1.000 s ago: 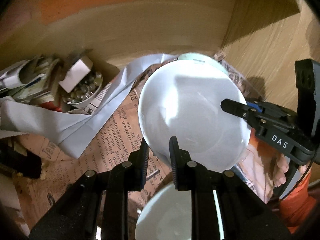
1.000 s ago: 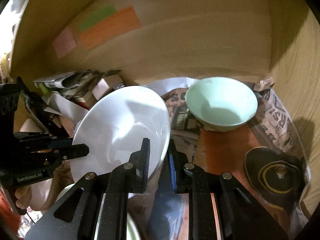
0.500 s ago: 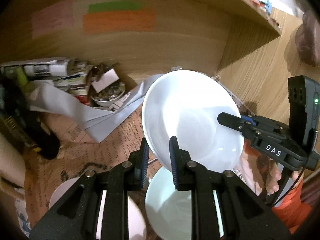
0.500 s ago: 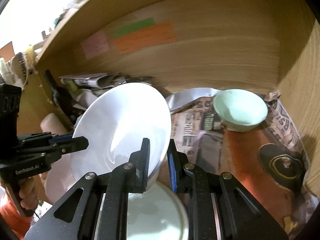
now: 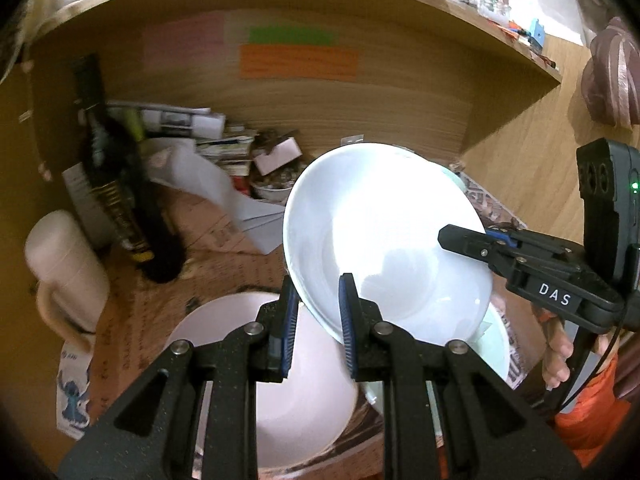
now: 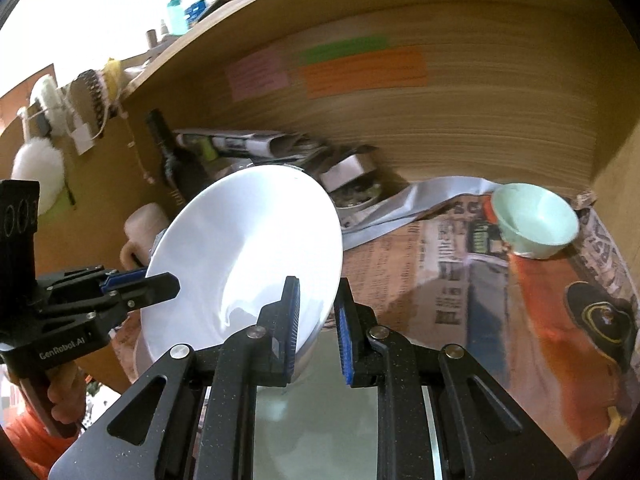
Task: Organize plates and bowls
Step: 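Lift the white bowl with both grippers and carry it over the grey bowl, then lower the white bowl into the grey bowl and open both grippers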
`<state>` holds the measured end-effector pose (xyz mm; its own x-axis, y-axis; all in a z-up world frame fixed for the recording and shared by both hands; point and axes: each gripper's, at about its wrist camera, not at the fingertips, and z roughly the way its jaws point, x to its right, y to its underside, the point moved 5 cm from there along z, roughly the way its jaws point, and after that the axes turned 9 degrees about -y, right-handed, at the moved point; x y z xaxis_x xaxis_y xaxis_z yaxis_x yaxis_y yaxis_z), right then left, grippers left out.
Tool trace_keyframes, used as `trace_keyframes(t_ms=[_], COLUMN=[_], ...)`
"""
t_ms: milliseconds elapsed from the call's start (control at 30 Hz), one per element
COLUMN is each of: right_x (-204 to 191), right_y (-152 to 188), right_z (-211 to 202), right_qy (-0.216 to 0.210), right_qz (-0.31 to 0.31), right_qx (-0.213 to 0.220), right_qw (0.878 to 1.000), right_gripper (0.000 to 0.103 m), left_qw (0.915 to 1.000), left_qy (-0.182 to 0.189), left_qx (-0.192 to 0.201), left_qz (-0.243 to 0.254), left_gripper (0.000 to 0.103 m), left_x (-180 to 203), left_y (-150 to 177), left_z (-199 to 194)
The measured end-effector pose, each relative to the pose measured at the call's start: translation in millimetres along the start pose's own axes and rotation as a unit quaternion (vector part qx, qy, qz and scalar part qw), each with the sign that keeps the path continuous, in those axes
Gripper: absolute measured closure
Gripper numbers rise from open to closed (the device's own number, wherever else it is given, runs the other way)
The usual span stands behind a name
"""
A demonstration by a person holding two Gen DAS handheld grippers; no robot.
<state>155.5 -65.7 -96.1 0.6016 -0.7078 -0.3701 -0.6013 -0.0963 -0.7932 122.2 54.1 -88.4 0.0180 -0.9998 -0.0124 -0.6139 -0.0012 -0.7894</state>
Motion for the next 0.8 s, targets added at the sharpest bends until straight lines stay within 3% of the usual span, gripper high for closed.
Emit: trace_keyframes(t_ms=[800], right_x=[-55.9], right_y=[32.8], right_z=[65.7], right_qy=[-0.05], right_qz=[-0.023], right_qx=[-0.079], right_qw=[0.995], right_gripper=[0.087], left_qw=[0.9967], left_qy=[-0.038], left_qx=[-0.025], left_qz=[-0.067], left_gripper=[0.083], left_x=[-76.4], left_y=[60.3], left_z=[-9.5])
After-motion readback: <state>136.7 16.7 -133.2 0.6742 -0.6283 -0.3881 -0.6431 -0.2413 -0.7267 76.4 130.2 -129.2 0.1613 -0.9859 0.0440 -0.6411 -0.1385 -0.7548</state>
